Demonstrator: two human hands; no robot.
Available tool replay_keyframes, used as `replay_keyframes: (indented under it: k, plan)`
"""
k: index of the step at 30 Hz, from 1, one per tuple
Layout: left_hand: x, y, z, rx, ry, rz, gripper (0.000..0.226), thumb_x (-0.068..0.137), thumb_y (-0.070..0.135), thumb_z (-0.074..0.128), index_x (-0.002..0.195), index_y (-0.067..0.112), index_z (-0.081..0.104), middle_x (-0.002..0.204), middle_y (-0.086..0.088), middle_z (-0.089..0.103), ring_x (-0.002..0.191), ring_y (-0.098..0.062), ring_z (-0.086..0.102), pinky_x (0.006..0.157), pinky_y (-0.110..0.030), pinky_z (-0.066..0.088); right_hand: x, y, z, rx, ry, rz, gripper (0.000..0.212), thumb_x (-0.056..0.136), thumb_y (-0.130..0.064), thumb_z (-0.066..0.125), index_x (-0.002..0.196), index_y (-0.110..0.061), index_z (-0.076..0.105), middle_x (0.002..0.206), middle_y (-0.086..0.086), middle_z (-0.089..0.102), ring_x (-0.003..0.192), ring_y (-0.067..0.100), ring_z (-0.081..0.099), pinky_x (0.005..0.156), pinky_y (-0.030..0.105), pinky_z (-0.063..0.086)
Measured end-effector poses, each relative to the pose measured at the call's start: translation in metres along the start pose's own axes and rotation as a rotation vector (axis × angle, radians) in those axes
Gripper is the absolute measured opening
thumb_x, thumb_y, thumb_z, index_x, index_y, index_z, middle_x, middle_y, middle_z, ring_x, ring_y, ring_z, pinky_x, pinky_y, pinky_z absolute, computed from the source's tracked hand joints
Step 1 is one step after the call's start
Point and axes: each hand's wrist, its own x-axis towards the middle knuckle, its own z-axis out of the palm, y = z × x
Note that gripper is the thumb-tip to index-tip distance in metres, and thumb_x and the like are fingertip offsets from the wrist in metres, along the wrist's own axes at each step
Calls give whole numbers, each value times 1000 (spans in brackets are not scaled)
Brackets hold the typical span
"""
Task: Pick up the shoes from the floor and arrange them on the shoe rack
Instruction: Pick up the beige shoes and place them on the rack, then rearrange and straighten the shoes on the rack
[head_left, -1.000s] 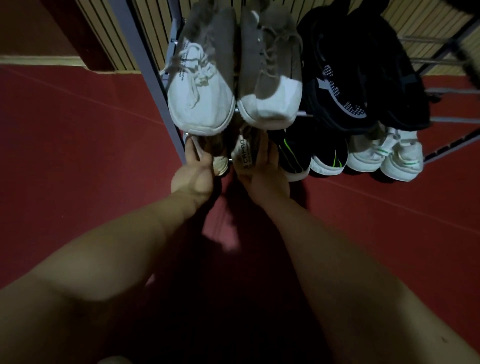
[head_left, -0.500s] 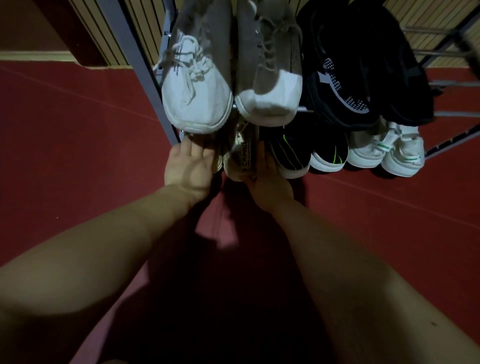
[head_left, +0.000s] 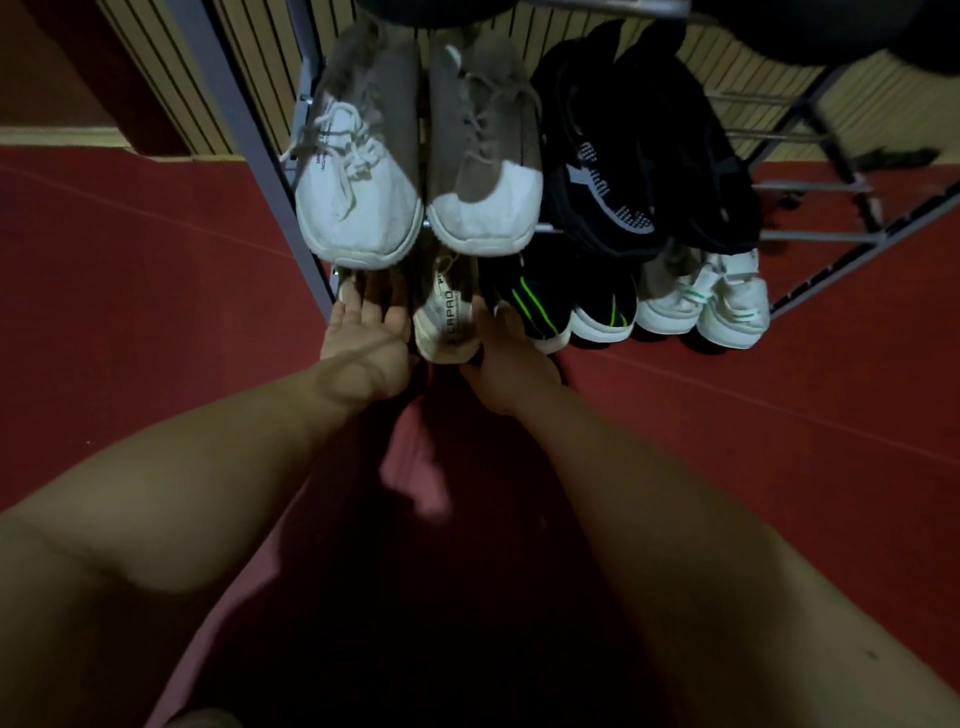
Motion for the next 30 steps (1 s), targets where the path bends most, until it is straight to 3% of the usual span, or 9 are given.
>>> replay_keyframes:
  k: [6,9,12,14,17,20,22,26,30]
  plan:
    - [-32,46,-28,-131,-74,47,86,91,49,45,150,23,-11,159,-15,0,145,-35,5,118,-41,2,-44,23,-40,84,56,34,85,91,-29,57,152,-27,-1,159,11,-7,145,28,17,113,39,27]
    - [-47,67,-45,-82,-101,120,87,91,48,48,150,24,-11,159,-13,-6,146,-34,0,117,-42,5,-68,39,-67,120,80,118,86,92,-28,57,151,-31,-5,160,8,-7,141,25,30,105,36,33]
    - [-56,88,-64,-11,-171,200,79,92,49,47,151,13,11,159,-15,-8,146,-35,3,118,-43,9,-89,52,-91,178,91,172,86,94,-33,54,151,-29,-10,160,7,-11,144,24,23,108,34,31]
    - [-64,104,-81,-44,-197,201,82,93,48,46,151,11,4,158,-18,3,145,-35,10,118,-42,13,-98,60,-105,303,114,210,87,94,-35,53,151,-26,-11,159,9,-9,145,26,18,112,33,25]
    - [-77,122,-106,-148,-166,193,91,92,42,52,150,11,-11,154,-15,27,140,-32,29,114,-37,24,-103,69,-120,531,202,265,87,94,-37,54,152,-22,-9,159,12,5,144,28,22,105,28,30]
    - [-87,135,-125,-254,-141,182,83,92,32,54,151,9,0,145,-12,42,131,-28,42,108,-32,33,-104,71,-131,832,327,294,81,95,-34,54,153,-19,-1,144,3,36,126,23,43,103,36,39]
    - [-90,141,-135,-289,-104,173,80,93,31,54,150,8,3,143,-12,45,129,-28,44,105,-31,34,-104,70,-139,1100,340,344,71,97,-32,52,151,-22,8,126,0,44,107,20,50,93,41,47]
    - [-93,145,-143,-362,31,129,93,92,37,55,149,19,-16,153,-14,27,133,-31,39,109,-38,34,-93,73,-147,1360,385,448,70,94,-39,55,150,-24,14,137,5,47,109,27,59,85,38,52]
    - [-93,141,-135,-209,212,157,95,89,47,55,148,27,-17,159,-11,-7,146,-32,-5,119,-41,8,-74,70,-151,1412,410,474,70,91,-45,57,147,-19,24,132,5,52,93,23,59,75,39,54]
